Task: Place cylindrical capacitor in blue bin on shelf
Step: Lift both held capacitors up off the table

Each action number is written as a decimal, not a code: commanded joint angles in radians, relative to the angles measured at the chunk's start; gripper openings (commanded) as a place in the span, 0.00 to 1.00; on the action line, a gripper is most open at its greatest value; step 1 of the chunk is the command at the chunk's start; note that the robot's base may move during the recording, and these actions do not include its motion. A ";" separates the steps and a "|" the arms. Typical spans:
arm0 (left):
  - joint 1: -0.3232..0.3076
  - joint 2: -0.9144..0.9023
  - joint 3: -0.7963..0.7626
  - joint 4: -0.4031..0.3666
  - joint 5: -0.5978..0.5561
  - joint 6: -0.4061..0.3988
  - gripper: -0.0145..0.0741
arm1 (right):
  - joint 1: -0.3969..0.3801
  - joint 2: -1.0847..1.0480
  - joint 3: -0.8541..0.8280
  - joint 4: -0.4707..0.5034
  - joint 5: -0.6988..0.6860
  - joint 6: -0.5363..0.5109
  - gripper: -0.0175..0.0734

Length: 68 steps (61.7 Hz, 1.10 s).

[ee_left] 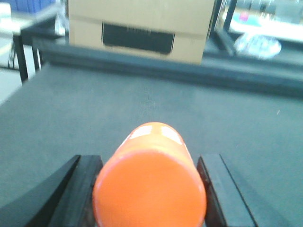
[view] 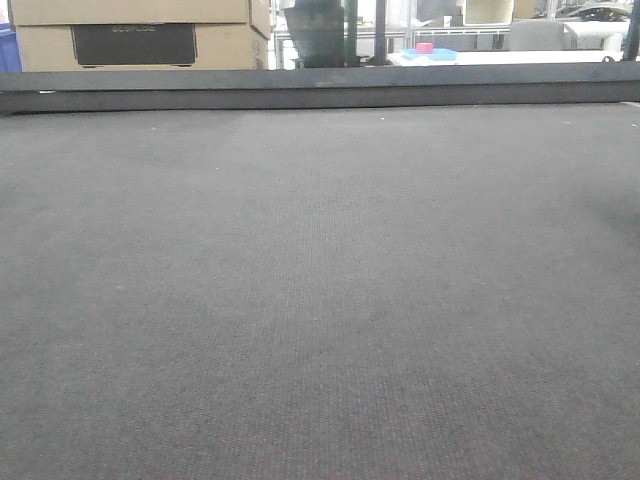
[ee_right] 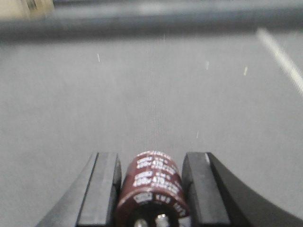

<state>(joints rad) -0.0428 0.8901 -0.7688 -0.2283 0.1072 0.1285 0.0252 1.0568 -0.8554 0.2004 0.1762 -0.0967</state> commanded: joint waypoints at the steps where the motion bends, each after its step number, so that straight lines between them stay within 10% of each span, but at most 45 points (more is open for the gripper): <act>1: -0.006 -0.096 0.035 -0.005 -0.037 0.001 0.04 | 0.000 -0.078 0.021 -0.002 -0.041 -0.005 0.01; 68: -0.004 -0.384 0.058 0.032 -0.021 0.001 0.04 | 0.000 -0.452 0.032 -0.020 -0.026 -0.005 0.01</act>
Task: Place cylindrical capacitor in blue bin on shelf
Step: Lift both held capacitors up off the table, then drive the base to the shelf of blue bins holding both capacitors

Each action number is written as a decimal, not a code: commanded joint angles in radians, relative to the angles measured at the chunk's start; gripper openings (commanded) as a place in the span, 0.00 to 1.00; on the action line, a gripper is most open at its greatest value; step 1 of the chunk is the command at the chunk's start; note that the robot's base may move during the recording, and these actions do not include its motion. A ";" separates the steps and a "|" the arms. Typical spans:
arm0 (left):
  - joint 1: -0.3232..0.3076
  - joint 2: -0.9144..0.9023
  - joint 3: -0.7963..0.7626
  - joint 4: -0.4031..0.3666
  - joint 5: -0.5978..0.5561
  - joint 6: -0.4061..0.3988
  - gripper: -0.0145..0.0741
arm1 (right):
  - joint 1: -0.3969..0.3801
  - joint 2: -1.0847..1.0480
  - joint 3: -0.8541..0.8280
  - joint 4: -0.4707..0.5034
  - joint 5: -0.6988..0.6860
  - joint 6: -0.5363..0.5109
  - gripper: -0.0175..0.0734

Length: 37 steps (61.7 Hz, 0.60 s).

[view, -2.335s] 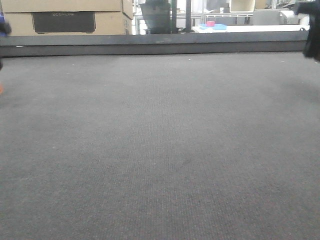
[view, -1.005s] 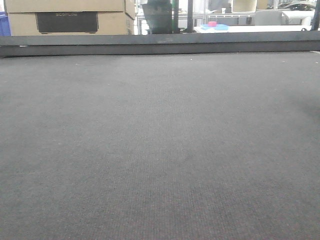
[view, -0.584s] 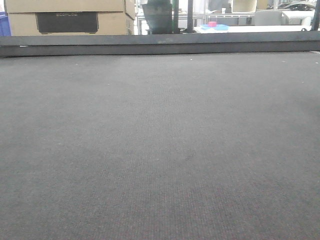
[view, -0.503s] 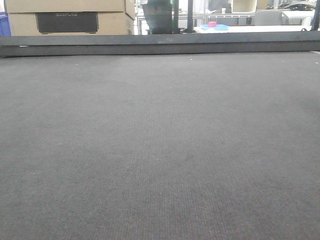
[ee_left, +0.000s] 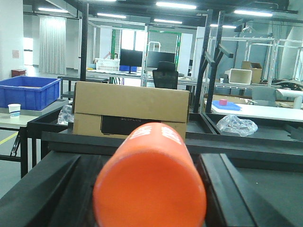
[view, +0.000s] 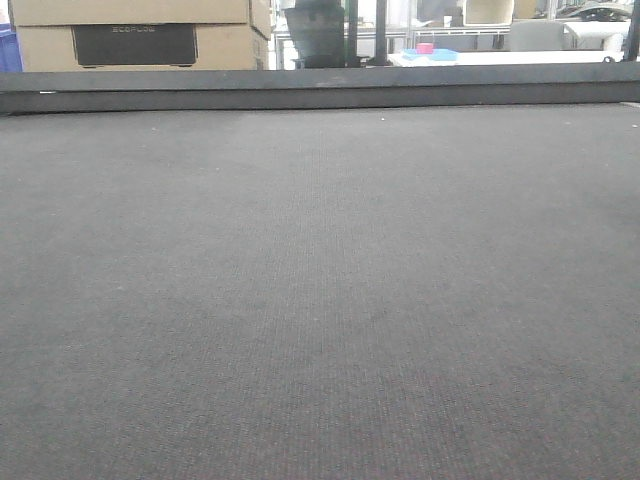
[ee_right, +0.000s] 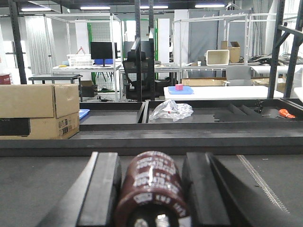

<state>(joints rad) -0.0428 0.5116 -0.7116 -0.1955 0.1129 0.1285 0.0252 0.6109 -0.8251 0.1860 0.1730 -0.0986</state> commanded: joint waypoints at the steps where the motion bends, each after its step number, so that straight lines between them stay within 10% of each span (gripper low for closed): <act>1: -0.004 -0.006 0.001 -0.001 -0.026 0.001 0.04 | 0.000 -0.006 0.002 -0.006 -0.023 -0.004 0.01; 37: -0.004 -0.006 0.001 -0.001 -0.026 0.001 0.04 | 0.000 -0.006 0.002 -0.006 -0.023 -0.004 0.01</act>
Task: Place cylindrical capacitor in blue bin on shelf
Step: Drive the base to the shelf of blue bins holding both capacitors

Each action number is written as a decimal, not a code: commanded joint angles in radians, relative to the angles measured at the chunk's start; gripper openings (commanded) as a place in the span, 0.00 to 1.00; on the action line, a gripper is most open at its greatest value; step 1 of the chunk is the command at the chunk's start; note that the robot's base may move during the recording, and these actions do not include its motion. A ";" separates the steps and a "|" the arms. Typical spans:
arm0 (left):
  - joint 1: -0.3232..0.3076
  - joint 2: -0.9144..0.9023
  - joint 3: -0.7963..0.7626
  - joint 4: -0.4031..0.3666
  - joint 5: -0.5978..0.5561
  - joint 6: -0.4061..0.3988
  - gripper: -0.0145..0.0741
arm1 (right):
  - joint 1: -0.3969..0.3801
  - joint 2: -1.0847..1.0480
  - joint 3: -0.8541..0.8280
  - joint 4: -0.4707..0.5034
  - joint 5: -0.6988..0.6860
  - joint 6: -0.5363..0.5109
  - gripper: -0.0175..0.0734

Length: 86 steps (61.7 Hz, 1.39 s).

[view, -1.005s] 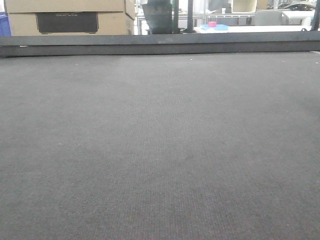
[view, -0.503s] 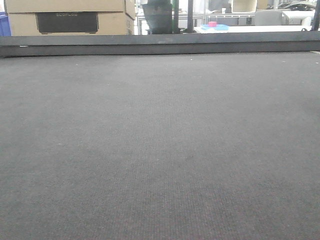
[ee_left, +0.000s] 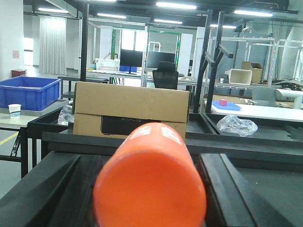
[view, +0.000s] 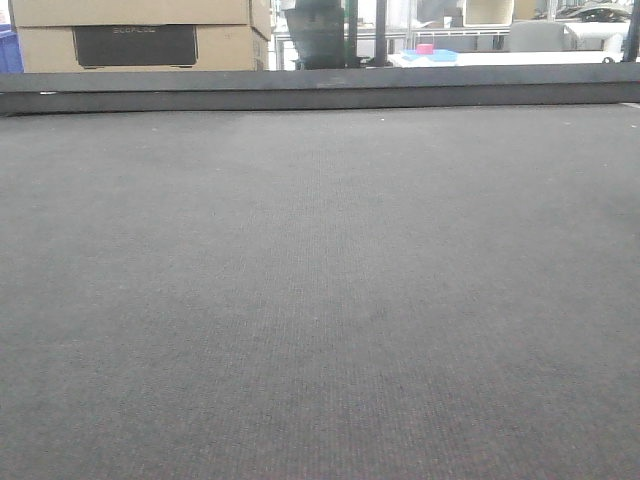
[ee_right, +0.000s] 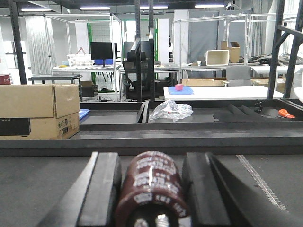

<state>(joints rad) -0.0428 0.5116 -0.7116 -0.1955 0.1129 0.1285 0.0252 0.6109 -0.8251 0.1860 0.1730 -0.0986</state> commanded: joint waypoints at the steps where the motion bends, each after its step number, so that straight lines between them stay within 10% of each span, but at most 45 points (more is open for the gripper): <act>1: -0.004 -0.006 0.001 -0.001 -0.026 0.001 0.04 | 0.000 -0.006 0.002 -0.006 -0.023 -0.004 0.01; 86: -0.004 -0.006 0.001 -0.001 -0.026 0.001 0.04 | 0.000 -0.006 0.002 -0.006 -0.023 -0.004 0.01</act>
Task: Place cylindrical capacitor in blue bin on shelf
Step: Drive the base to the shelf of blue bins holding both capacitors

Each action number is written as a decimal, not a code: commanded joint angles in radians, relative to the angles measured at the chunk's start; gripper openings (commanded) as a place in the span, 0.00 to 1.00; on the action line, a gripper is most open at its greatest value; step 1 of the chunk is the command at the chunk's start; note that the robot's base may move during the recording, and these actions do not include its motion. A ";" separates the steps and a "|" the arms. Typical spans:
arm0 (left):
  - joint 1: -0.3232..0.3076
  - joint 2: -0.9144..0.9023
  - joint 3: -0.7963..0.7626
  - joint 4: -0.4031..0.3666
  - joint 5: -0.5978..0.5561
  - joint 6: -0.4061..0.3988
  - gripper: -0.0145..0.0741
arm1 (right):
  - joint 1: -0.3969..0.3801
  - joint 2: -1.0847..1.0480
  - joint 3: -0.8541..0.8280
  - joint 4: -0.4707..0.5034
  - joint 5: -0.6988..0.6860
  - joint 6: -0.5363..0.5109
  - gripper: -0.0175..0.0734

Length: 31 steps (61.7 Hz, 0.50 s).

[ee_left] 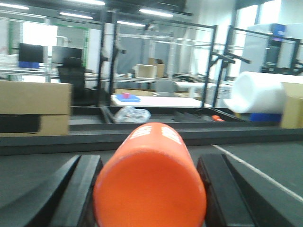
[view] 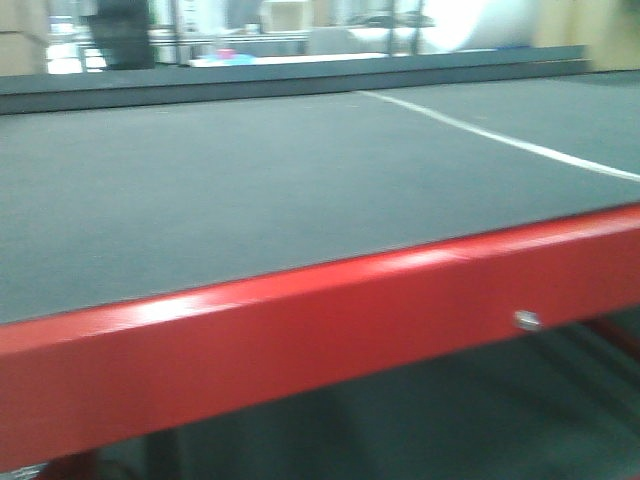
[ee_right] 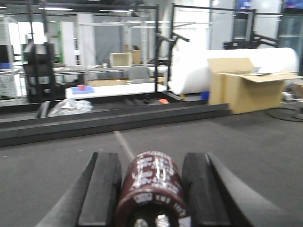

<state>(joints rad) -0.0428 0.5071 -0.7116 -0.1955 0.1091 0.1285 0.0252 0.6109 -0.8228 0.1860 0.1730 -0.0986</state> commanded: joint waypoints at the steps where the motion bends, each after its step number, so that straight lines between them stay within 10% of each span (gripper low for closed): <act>1: -0.004 -0.001 0.001 -0.001 -0.023 0.001 0.04 | 0.000 -0.006 0.000 -0.006 -0.023 -0.004 0.01; 31: -0.004 -0.001 0.001 -0.001 -0.023 0.001 0.04 | 0.000 -0.006 0.000 -0.006 -0.023 -0.004 0.01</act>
<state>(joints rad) -0.0428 0.5071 -0.7116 -0.1955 0.1091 0.1285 0.0252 0.6109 -0.8228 0.1860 0.1730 -0.0986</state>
